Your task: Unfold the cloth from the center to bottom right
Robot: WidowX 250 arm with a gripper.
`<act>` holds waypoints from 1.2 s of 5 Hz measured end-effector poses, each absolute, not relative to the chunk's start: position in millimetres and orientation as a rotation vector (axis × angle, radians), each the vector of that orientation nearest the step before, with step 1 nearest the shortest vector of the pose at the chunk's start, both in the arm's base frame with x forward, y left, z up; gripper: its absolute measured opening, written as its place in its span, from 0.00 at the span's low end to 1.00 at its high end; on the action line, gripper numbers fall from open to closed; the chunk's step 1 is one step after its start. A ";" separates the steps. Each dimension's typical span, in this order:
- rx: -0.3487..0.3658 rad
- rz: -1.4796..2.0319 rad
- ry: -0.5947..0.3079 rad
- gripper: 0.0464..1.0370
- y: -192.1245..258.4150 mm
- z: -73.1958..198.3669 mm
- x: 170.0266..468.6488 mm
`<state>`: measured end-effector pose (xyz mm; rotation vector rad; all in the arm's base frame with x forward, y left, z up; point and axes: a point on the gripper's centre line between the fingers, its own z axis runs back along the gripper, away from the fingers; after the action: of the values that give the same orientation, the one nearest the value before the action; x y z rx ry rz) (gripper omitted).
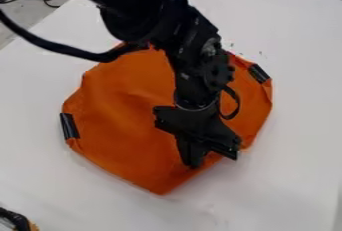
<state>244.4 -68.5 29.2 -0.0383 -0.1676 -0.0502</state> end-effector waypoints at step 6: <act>0.003 -0.115 -0.070 0.97 -71.0 61.1 274.8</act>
<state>274.8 -71.0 61.1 0.0030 -0.0697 -0.1152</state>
